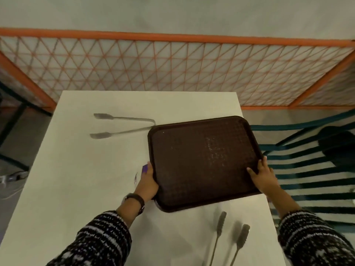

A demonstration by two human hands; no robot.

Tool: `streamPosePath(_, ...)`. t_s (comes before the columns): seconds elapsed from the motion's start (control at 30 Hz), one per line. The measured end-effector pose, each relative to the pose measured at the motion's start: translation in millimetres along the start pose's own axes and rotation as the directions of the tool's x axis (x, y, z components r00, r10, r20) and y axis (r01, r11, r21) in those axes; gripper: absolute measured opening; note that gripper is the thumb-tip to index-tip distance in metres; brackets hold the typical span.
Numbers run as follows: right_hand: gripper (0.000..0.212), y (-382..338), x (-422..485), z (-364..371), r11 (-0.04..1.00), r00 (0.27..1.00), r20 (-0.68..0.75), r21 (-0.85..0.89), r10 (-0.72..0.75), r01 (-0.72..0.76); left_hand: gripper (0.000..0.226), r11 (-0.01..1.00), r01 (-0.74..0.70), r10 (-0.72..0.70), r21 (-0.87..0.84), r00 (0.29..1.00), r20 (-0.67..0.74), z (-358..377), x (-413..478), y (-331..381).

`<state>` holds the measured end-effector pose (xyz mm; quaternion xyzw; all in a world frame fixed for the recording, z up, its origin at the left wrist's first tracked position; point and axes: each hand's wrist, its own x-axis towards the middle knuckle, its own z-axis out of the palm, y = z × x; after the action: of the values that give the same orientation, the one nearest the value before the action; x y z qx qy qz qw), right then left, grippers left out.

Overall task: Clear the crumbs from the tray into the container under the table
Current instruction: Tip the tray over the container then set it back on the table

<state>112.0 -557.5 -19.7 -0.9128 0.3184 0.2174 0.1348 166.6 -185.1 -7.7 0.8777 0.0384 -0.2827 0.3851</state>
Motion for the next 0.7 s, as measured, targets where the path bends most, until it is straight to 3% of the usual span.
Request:
streamPosePath(0.13,0.073,10.2,22.4,-6.2,0.999,0.999,-0.024,0.043,0.034,-0.033,0.075,0.999,0.038,-0.04,0.035,0.997,0.066,-0.9,41.0,24.3)
streamPosePath(0.27,0.074,-2.4,42.8,-12.5,0.997,0.999,-0.03,0.077,0.026,-0.024,0.075,0.998,0.024,-0.026,0.052,0.999,0.027,-16.2,77.3,38.4)
streamPosePath(0.47,0.081,-43.5,63.1,-15.4,0.992,1.0,-0.018,0.123,0.007,-0.004,0.052,0.991,-0.042,0.066,0.131,0.981,-0.183,-44.6,113.1,41.0)
streamPosePath(0.7,0.085,-87.3,64.9,-6.6,0.983,0.994,-0.055,0.154,-0.091,0.099,0.043,0.992,0.001,0.053,0.129,0.909,-0.414,-69.5,124.1,14.3)
